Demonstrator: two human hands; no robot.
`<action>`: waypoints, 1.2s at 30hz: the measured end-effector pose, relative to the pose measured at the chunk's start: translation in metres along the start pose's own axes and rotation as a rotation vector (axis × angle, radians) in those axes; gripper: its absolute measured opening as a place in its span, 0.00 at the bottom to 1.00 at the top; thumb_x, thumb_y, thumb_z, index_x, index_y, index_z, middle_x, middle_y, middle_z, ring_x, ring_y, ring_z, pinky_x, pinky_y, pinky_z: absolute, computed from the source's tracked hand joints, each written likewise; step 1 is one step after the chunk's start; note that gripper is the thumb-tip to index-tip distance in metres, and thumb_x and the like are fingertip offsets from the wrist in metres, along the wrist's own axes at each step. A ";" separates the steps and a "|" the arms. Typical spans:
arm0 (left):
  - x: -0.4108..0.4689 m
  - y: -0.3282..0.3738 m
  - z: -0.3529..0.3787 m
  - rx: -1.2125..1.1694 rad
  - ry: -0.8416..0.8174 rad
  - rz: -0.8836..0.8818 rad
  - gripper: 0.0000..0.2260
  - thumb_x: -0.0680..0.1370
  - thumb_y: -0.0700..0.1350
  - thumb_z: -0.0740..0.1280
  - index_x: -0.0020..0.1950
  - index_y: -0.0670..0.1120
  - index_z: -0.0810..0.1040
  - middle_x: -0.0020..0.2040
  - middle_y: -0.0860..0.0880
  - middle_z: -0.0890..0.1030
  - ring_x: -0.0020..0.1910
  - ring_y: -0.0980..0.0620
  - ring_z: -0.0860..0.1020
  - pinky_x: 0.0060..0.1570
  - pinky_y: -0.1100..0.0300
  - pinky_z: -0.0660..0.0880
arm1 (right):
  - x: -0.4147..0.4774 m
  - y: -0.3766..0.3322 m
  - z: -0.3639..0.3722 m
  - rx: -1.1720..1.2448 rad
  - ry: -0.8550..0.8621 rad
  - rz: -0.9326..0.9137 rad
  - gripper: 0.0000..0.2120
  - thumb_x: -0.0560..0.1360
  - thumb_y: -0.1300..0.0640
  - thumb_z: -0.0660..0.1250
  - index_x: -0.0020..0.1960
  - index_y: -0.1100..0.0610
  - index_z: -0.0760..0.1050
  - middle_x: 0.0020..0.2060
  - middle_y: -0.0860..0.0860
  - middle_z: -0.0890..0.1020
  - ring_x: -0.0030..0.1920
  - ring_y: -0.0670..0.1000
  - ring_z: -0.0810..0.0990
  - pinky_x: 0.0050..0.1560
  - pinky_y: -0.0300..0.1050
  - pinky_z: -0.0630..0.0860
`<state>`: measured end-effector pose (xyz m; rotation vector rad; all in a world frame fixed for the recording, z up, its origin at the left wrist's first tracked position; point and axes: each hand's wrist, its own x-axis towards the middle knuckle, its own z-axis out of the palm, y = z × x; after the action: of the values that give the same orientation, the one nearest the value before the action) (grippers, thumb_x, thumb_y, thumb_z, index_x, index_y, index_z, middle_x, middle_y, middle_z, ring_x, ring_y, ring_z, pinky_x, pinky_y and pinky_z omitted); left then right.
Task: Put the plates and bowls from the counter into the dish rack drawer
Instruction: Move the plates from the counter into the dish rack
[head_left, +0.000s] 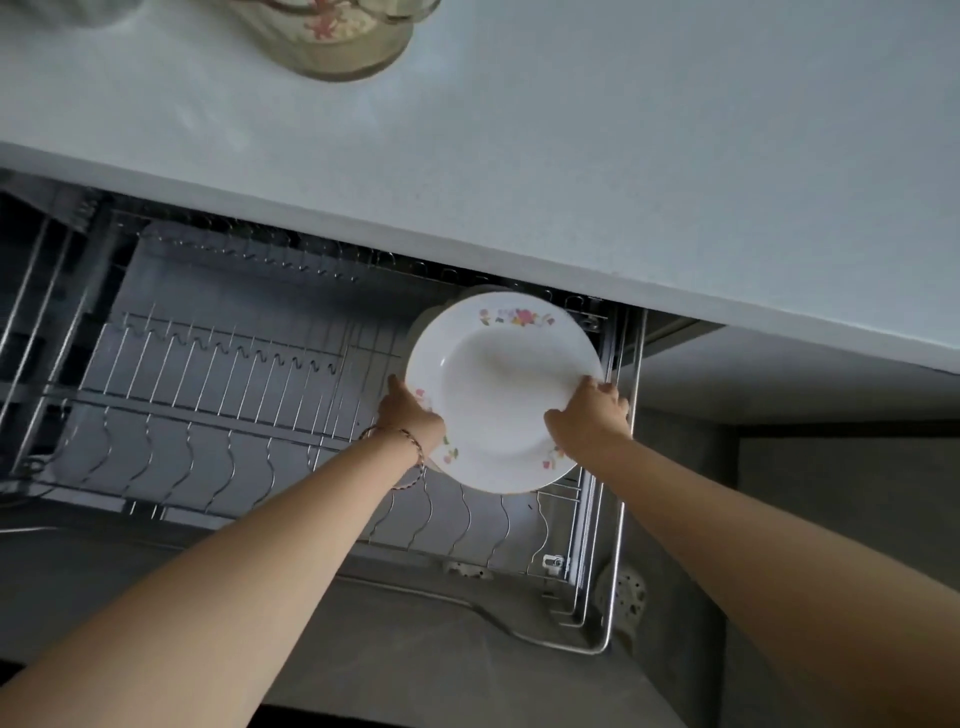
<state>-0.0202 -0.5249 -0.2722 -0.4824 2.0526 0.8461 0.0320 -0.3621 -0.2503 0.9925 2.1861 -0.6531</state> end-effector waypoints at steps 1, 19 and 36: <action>-0.007 0.003 -0.005 0.086 0.044 0.037 0.27 0.74 0.34 0.62 0.72 0.41 0.59 0.69 0.41 0.69 0.64 0.41 0.73 0.63 0.51 0.73 | -0.007 0.000 -0.007 0.013 -0.057 -0.026 0.24 0.73 0.61 0.58 0.69 0.61 0.64 0.65 0.60 0.70 0.65 0.60 0.69 0.64 0.51 0.70; -0.152 0.276 -0.076 -0.192 0.059 0.437 0.06 0.75 0.37 0.58 0.46 0.45 0.73 0.36 0.49 0.76 0.29 0.54 0.76 0.27 0.64 0.69 | -0.042 -0.032 -0.330 0.090 0.151 -0.481 0.08 0.73 0.61 0.63 0.46 0.52 0.79 0.50 0.54 0.84 0.50 0.54 0.82 0.49 0.41 0.76; 0.028 0.452 -0.053 -0.874 0.195 0.174 0.08 0.73 0.30 0.64 0.48 0.40 0.72 0.45 0.41 0.76 0.40 0.45 0.75 0.36 0.56 0.74 | 0.214 -0.142 -0.438 0.421 0.166 -0.310 0.15 0.71 0.54 0.68 0.53 0.64 0.76 0.33 0.55 0.78 0.40 0.57 0.81 0.33 0.47 0.79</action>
<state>-0.3372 -0.2478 -0.0963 -0.8809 1.8223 1.8710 -0.3403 -0.0575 -0.0871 0.9435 2.4299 -1.2550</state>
